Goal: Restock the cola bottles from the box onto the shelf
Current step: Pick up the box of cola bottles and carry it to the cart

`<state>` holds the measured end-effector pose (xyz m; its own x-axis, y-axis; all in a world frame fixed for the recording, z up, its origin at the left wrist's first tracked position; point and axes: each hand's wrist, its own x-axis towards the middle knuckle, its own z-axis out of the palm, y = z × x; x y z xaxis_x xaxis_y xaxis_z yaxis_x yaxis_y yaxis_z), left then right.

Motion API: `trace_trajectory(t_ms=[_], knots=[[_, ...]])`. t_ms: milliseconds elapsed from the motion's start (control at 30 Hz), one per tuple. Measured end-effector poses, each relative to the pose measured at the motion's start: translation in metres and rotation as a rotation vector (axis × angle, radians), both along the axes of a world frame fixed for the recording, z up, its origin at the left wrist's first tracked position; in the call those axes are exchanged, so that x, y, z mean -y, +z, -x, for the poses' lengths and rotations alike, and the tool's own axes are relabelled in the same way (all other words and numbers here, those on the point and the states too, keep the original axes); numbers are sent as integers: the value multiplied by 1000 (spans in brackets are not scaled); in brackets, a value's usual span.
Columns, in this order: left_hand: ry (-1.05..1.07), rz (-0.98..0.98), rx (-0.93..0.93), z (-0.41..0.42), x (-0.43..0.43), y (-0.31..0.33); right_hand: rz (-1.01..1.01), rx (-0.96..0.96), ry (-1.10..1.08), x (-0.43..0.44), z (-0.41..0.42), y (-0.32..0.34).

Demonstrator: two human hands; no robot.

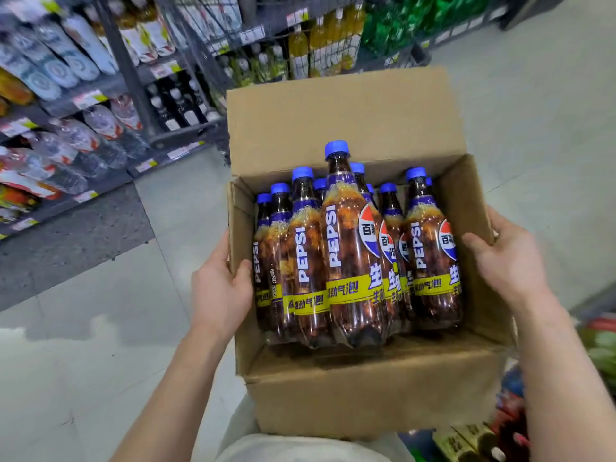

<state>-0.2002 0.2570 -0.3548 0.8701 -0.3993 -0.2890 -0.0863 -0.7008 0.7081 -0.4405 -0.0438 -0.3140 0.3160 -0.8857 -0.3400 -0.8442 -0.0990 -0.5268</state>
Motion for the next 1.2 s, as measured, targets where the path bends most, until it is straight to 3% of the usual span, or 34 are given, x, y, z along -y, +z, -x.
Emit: trace_trajectory(t_ms=[300,733,1200], knots=[[-40,35,59,-38,85,36,24,18,22,81,-49,52],[95,-22,67,-99,167,63,36,81,122,189,-129,54],[409,-60,106,-133,264,80,51,100,487,336,-268,42]])
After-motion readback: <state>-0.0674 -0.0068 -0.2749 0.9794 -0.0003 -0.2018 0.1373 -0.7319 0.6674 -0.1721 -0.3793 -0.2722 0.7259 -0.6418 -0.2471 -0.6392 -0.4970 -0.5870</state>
